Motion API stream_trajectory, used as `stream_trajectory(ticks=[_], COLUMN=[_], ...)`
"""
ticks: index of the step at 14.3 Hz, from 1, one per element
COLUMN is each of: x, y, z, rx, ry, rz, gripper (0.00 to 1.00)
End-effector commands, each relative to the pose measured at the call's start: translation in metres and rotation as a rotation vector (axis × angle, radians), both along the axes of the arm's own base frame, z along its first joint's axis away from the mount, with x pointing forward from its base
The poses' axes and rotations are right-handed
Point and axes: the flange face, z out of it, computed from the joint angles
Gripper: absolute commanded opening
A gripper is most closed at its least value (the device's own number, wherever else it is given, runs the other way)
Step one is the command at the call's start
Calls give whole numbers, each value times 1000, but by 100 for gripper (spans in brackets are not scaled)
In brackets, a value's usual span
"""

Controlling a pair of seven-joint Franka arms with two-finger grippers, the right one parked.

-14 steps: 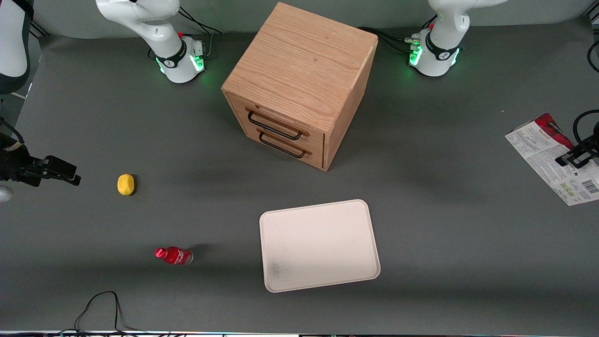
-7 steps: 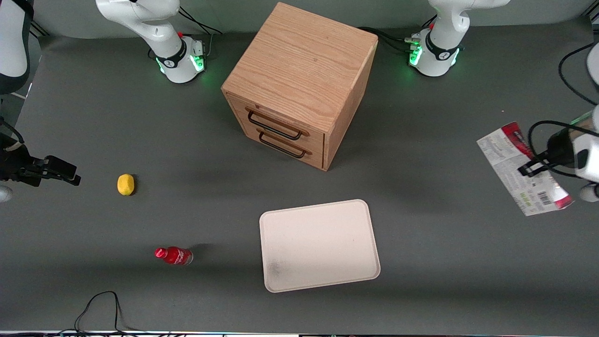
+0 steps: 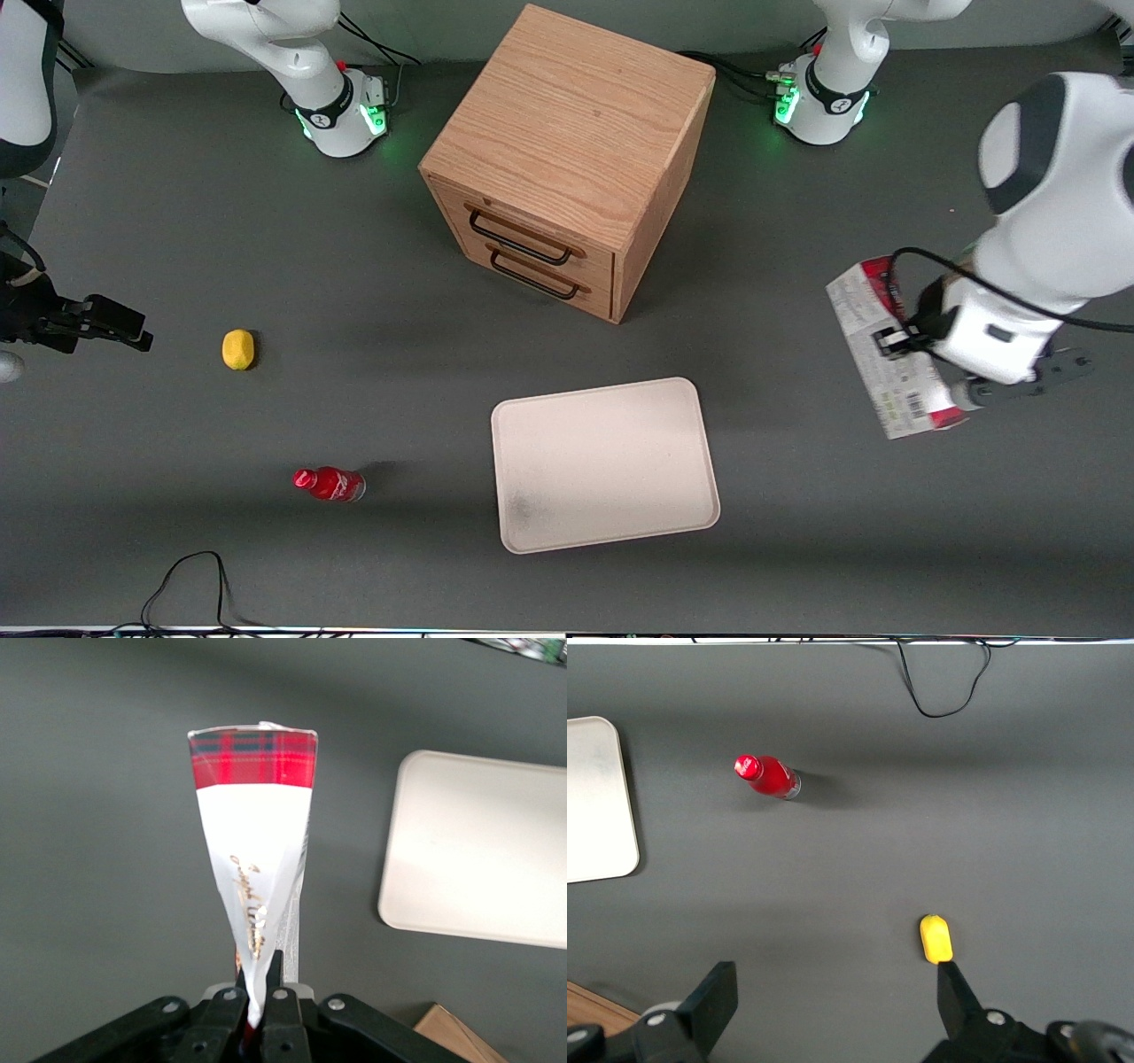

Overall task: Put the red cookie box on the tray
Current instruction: 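Carry the upright cookie box over the white tray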

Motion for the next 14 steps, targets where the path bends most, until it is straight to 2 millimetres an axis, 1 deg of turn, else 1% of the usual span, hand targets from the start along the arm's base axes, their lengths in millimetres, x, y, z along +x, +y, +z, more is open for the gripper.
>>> stream_trajectory(ticks=[1, 5, 7, 9, 10, 12, 14], x=[14, 17, 16, 16, 14, 13, 16], y=[-53, -112, -141, -163, -171, -179, -182], z=[-1, -16, -18, -25, -31, -39, -51], rx=[13, 8, -3, -8, -8, -3, -4], ry=[-32, -44, -68, -78, -76, -67, -65], rz=[-68, -149, -180, -144, -149, -148, -110], gripper=[0, 0, 0, 0, 0, 0, 0])
